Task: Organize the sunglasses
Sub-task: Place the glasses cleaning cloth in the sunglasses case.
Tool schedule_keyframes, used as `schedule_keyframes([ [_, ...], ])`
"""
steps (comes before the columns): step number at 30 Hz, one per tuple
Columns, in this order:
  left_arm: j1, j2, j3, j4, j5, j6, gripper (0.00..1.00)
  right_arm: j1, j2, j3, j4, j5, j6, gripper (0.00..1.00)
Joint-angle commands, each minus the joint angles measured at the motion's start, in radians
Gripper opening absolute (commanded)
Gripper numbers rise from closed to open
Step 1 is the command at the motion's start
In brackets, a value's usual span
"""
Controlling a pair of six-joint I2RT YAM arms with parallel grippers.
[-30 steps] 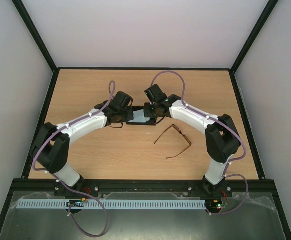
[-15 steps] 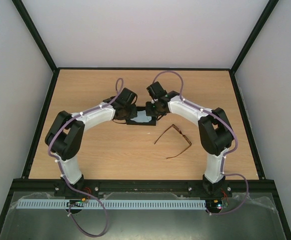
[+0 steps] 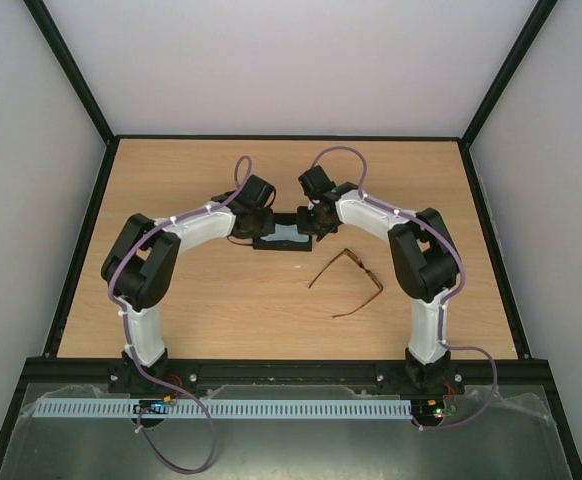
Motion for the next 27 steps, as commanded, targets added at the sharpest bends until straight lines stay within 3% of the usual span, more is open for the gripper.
schedule_keyframes([
  [1,0.008,0.020,0.025,-0.002,-0.009,0.019,0.02,-0.001,0.018,0.030,-0.028,-0.010,-0.016,0.01],
  [27,0.021,0.068,0.029,-0.004,-0.008,0.033,0.02,-0.002,0.069,0.051,-0.019,0.005,-0.019,0.02],
])
